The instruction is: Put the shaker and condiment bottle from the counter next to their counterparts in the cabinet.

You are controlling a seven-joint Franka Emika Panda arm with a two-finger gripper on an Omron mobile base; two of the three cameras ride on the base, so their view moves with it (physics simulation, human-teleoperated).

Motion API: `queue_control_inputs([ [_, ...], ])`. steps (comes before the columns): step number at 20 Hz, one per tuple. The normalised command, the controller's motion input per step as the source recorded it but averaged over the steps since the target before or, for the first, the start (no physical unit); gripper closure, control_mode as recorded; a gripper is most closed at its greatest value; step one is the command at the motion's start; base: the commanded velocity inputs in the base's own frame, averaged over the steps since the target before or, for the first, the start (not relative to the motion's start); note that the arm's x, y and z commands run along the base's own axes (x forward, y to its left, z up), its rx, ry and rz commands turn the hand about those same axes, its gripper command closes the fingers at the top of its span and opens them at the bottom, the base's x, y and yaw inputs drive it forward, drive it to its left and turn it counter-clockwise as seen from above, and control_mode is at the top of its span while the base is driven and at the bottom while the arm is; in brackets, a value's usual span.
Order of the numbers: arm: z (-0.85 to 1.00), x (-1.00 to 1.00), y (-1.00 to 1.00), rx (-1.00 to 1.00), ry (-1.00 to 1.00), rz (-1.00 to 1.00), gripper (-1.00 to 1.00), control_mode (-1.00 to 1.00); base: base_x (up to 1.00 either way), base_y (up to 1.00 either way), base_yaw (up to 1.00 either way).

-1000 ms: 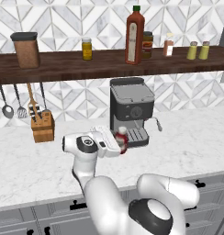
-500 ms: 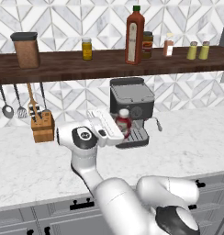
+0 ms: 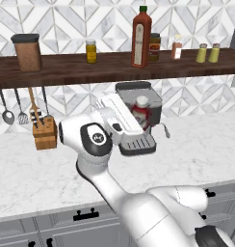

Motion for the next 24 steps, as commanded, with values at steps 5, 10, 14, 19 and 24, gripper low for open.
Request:
queue_control_inputs([
  [5,1.0,-0.12,-0.05,0.0,0.02,0.01,1.0,-1.0,0.0,0.0,0.0],
  [10,0.98,0.2,-0.17,0.0,0.11,0.08,1.0,-1.0,0.0,0.0,0.0],
  [14,0.75,0.27,-0.14,0.0,0.08,0.17,1.0,-1.0,0.0,0.0,0.0],
  [19,0.39,0.01,0.02,-0.03,0.0,0.12,1.0,-1.0,0.0,0.0,0.0],
  [24,0.06,0.29,0.05,-0.05,-0.01,0.05,1.0,-1.0,0.0,0.0,0.0],
])
